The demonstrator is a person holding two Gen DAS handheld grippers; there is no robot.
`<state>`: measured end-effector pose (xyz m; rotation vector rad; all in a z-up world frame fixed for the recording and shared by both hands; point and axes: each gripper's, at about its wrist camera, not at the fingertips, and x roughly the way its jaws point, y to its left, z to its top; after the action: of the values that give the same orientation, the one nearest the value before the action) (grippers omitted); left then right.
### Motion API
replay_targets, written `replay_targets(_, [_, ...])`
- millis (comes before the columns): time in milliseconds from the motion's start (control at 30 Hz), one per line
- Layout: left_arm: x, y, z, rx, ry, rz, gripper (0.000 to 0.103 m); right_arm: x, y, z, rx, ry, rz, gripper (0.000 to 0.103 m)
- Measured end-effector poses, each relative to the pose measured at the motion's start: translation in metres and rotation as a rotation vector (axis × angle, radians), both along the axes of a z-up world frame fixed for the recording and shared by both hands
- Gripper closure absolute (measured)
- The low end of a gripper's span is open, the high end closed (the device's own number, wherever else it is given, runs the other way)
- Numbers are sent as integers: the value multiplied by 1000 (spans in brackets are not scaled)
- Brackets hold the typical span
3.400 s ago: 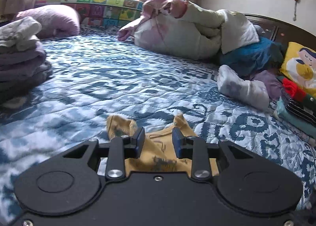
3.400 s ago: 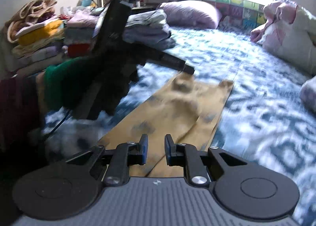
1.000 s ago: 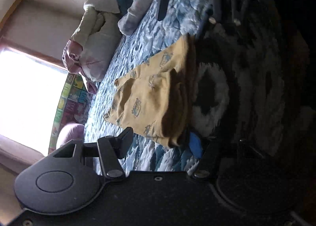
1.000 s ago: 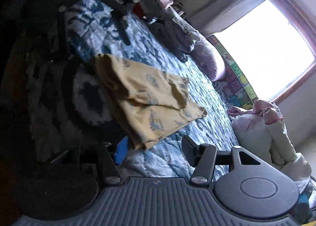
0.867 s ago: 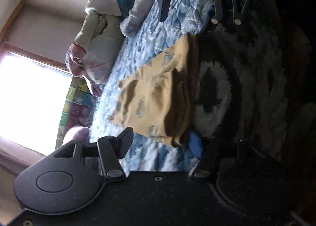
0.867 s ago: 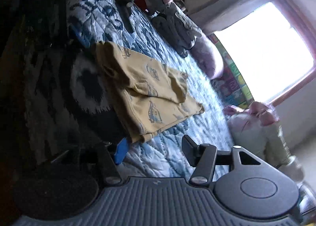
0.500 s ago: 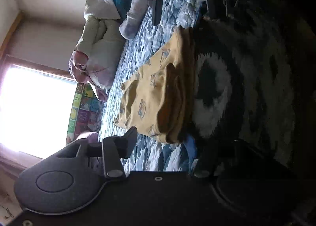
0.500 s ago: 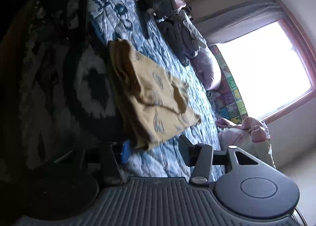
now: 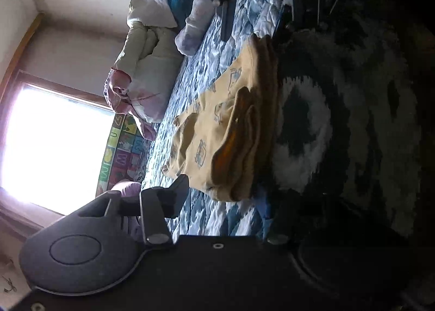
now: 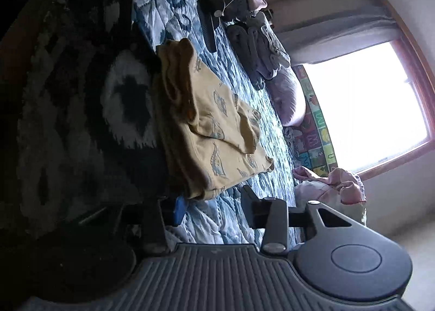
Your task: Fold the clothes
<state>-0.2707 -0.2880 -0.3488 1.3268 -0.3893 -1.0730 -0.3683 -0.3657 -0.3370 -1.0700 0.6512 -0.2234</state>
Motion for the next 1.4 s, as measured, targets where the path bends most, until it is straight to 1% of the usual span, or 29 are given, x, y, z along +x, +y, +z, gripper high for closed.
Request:
replay_targets(133, [-1, 2, 3, -12, 9, -14, 52, -3, 6, -2, -18, -9, 42, 62])
replay_targets(167, [-1, 3, 5, -17, 15, -20, 59, -4, 7, -2, -23, -12, 53, 62])
replay_targets(200, [-2, 4, 7, -21, 22, -23, 73, -5, 9, -3, -27, -14, 65, 62])
replay_targets(233, [-1, 3, 9, -27, 30, -23, 74, -5, 9, -2, -21, -14, 70, 62])
replay_targets(267, [-1, 2, 11, -34, 37, -23, 76, -5, 8, -1, -8, -12, 73, 64])
replay_targets(333, [2, 1, 17, -51, 68, -13, 78, -6, 6, 3, 31, -12, 70, 81])
replay_targets(367, [3, 0, 21, -61, 87, -7, 79, -5, 3, 8, 66, -18, 61, 92])
replay_targets(400, [5, -1, 24, -71, 112, 3, 81, -5, 1, 13, 101, -24, 51, 91])
replay_targets(467, [11, -4, 33, -96, 177, 31, 82, -5, -3, 27, 174, -67, 32, 91])
replay_targets(600, [28, -16, 54, -167, 348, 89, 83, 3, -19, 53, 300, -132, -12, 92])
replay_targets(800, [57, -36, 70, -244, 507, 166, 84, 18, -45, 75, 434, -196, -62, 92])
replay_targets(933, [85, -54, 80, -305, 626, 215, 84, 42, -75, 84, 501, -226, -89, 92])
replay_targets(1033, [109, -71, 86, -347, 730, 248, 85, 63, -96, 86, 538, -243, -109, 92])
replay_targets(1300, [171, -116, 97, -438, 872, 286, 86, 122, -157, 90, 661, -302, -150, 92])
replay_targets(1400, [188, -128, 99, -456, 892, 284, 86, 142, -182, 94, 711, -327, -168, 92])
